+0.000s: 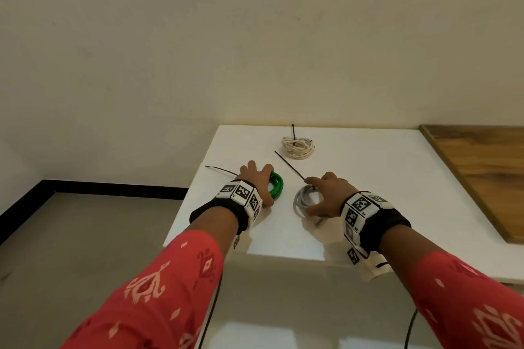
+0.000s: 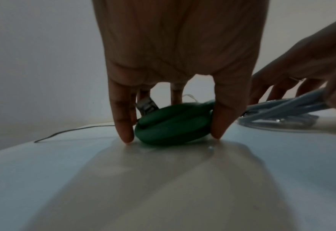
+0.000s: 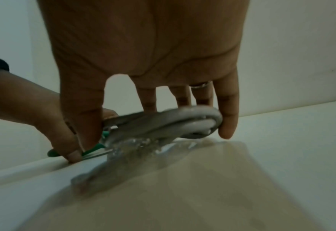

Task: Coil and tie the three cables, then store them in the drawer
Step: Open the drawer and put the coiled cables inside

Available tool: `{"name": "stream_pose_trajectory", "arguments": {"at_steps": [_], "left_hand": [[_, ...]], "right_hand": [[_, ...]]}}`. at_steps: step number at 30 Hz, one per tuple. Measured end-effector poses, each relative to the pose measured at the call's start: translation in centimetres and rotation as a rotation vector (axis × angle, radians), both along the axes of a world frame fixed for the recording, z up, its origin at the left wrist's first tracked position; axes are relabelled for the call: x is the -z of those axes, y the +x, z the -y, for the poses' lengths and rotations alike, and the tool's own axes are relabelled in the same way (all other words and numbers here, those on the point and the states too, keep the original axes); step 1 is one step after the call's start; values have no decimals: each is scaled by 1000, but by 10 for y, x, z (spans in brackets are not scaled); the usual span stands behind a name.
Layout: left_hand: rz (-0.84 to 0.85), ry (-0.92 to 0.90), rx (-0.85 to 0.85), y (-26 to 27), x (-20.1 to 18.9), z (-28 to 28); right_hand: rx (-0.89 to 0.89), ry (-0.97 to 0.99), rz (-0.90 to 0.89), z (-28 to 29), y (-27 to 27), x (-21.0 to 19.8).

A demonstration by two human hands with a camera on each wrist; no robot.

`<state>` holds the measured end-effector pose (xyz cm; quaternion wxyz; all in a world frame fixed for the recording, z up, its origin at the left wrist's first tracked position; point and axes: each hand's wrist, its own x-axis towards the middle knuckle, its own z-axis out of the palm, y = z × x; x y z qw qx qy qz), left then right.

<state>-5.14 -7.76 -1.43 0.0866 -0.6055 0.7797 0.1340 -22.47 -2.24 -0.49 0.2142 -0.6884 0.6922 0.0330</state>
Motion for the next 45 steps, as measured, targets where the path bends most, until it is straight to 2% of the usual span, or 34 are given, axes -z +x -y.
{"name": "stream_pose_trajectory", "arguments": {"at_steps": [4,8,14,18,23,28,33,38,45], "left_hand": [[12,13,102,2,-4,-28],[22,115,197,13,-20,-68],[200,228,411,37,-30,-136],[270,361,461,38,-18,-147],[363,474,434,29,21,-127],[371,467,381,16,64,-109],[324,384,367,17,106,-98],[400,416,376,17,137,-94],[453,505,425,22,170,-102]], "right_hand": [[-30,-3,5,-26,-1,-6],[-87,-17,28,-59,2,-15],[-293,65,-1,-114,17,-23],[-472,222,-66,-129,30,-13],[-528,371,-141,-113,38,15],[-496,460,-156,-94,38,60],[-431,458,-179,-78,30,110],[-366,413,-165,-71,28,152],[-419,477,-171,-73,41,201]]}}
